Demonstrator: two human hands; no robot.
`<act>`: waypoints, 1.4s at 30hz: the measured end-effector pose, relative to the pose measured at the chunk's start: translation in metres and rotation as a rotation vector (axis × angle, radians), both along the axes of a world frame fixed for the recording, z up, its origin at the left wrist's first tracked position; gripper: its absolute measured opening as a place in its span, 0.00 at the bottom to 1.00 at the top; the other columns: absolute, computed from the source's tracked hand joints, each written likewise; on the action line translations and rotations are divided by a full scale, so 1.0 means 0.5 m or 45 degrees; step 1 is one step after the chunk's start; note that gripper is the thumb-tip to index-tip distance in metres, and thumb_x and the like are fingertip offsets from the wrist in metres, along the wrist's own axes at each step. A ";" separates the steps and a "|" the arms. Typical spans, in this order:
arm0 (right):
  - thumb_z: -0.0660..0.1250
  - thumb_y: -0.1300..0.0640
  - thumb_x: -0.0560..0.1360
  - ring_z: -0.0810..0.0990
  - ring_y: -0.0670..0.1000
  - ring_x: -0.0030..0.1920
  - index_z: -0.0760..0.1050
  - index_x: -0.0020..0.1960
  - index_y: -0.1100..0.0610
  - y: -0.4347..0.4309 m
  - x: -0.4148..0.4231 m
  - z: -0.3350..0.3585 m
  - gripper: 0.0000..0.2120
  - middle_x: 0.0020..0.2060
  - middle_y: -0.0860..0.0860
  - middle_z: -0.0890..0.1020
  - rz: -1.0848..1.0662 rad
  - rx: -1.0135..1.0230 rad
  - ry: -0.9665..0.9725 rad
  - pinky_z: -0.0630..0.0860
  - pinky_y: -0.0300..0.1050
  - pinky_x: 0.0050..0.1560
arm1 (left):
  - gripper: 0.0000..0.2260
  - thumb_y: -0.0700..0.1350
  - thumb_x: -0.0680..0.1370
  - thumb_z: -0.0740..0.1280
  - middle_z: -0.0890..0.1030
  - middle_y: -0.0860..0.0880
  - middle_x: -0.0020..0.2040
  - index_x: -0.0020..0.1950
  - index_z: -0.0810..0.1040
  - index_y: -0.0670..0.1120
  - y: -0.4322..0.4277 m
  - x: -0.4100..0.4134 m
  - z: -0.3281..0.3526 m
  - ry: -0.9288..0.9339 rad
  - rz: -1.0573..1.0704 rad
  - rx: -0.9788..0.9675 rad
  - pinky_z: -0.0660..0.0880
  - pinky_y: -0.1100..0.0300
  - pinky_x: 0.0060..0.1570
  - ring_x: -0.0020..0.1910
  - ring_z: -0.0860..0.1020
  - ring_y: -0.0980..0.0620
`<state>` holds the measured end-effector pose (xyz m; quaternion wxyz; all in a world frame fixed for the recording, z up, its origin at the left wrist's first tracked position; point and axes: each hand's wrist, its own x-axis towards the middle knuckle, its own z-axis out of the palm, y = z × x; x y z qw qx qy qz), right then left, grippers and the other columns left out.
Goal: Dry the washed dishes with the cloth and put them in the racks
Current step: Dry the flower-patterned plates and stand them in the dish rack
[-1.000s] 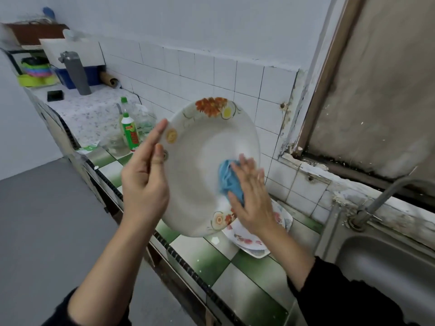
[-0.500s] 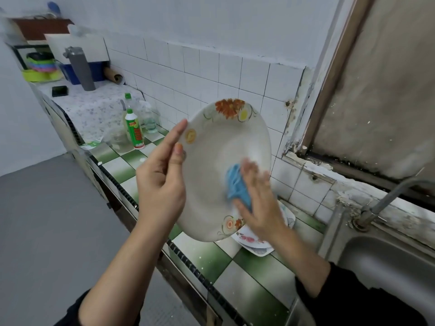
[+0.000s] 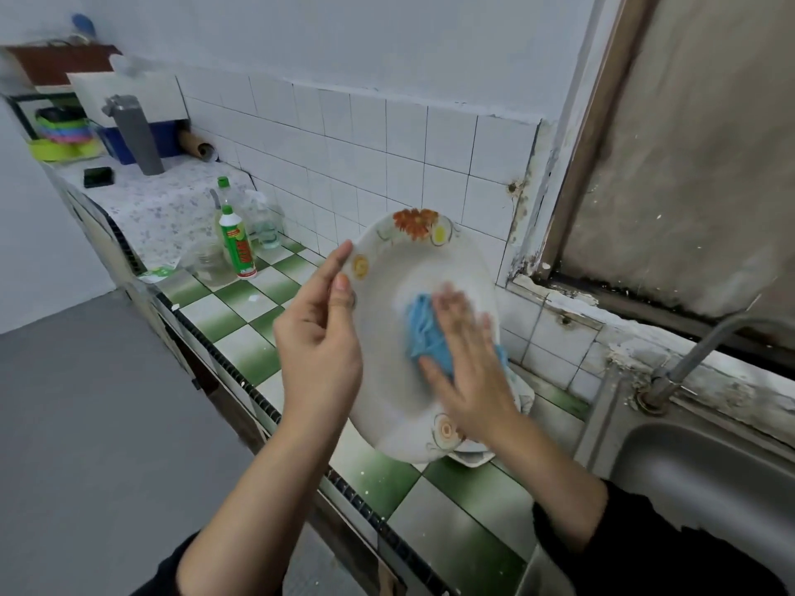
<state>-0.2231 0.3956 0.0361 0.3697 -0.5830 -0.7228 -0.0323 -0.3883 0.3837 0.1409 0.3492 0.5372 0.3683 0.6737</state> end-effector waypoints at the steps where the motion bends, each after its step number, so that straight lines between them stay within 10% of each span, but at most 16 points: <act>1: 0.39 0.32 0.79 0.37 0.49 0.78 0.36 0.79 0.49 0.014 0.021 0.007 0.35 0.79 0.50 0.39 -0.174 -0.035 0.103 0.40 0.61 0.77 | 0.14 0.36 0.82 0.60 0.82 0.52 0.47 0.63 0.75 0.50 -0.005 0.003 0.000 -0.004 -0.006 0.004 0.69 0.77 0.48 0.42 0.75 0.69; 6: 0.49 0.38 0.81 0.45 0.56 0.79 0.37 0.79 0.55 0.050 0.007 0.106 0.37 0.80 0.52 0.45 -0.299 0.304 0.663 0.48 0.66 0.76 | 0.14 0.36 0.81 0.61 0.80 0.57 0.55 0.61 0.75 0.53 -0.036 0.051 -0.007 0.060 -0.107 0.077 0.69 0.76 0.52 0.51 0.77 0.70; 10: 0.52 0.50 0.81 0.45 0.53 0.80 0.43 0.80 0.48 -0.012 -0.071 0.076 0.30 0.79 0.46 0.47 0.266 0.250 0.237 0.41 0.59 0.77 | 0.14 0.35 0.81 0.61 0.84 0.49 0.54 0.61 0.76 0.51 0.000 0.044 -0.007 -0.022 -0.131 -0.038 0.74 0.71 0.50 0.44 0.79 0.67; 13: 0.44 0.40 0.82 0.41 0.48 0.79 0.43 0.79 0.49 -0.005 -0.023 0.012 0.29 0.80 0.48 0.45 0.118 0.078 -0.095 0.41 0.58 0.76 | 0.13 0.37 0.82 0.60 0.82 0.55 0.41 0.61 0.77 0.52 0.035 0.001 0.004 -0.058 -0.074 -0.081 0.73 0.72 0.44 0.36 0.75 0.67; 18: 0.47 0.38 0.81 0.38 0.52 0.78 0.40 0.79 0.50 0.067 0.058 0.046 0.33 0.79 0.51 0.42 -0.463 0.122 0.415 0.41 0.63 0.77 | 0.13 0.38 0.82 0.61 0.81 0.59 0.49 0.61 0.76 0.54 0.019 -0.003 0.001 0.086 -0.127 0.050 0.69 0.74 0.51 0.45 0.75 0.70; 22: 0.52 0.46 0.82 0.42 0.58 0.79 0.43 0.78 0.54 0.075 -0.022 0.128 0.31 0.79 0.57 0.47 -0.245 0.423 0.714 0.44 0.62 0.77 | 0.14 0.38 0.80 0.60 0.79 0.61 0.55 0.63 0.74 0.50 0.005 0.034 -0.002 0.201 -0.200 0.192 0.69 0.75 0.54 0.54 0.77 0.71; 27: 0.51 0.46 0.83 0.44 0.53 0.79 0.44 0.79 0.53 -0.013 -0.134 0.036 0.30 0.80 0.49 0.47 0.202 0.222 0.341 0.43 0.52 0.78 | 0.14 0.39 0.80 0.60 0.82 0.59 0.49 0.62 0.75 0.53 0.045 0.003 0.011 0.159 -0.092 0.204 0.72 0.71 0.52 0.46 0.78 0.67; 30: 0.42 0.38 0.81 0.40 0.48 0.79 0.42 0.79 0.47 -0.011 -0.076 -0.038 0.30 0.79 0.43 0.43 -0.016 0.082 0.106 0.43 0.56 0.78 | 0.14 0.37 0.82 0.60 0.81 0.68 0.45 0.63 0.75 0.52 0.065 -0.035 0.011 0.161 -0.034 0.202 0.71 0.73 0.52 0.47 0.77 0.68; 36: 0.50 0.42 0.81 0.41 0.53 0.79 0.44 0.79 0.58 0.095 0.033 0.076 0.34 0.79 0.56 0.46 -0.516 0.292 0.559 0.45 0.64 0.76 | 0.13 0.43 0.79 0.60 0.82 0.65 0.48 0.60 0.77 0.55 0.052 -0.012 -0.015 0.139 -0.126 0.174 0.71 0.72 0.52 0.47 0.78 0.68; 42: 0.53 0.49 0.82 0.44 0.58 0.79 0.47 0.79 0.60 0.045 -0.115 0.131 0.30 0.79 0.60 0.49 0.063 0.483 0.487 0.49 0.63 0.77 | 0.14 0.37 0.79 0.59 0.85 0.59 0.45 0.62 0.74 0.50 0.057 0.031 -0.020 0.089 -0.277 0.166 0.71 0.75 0.48 0.45 0.77 0.72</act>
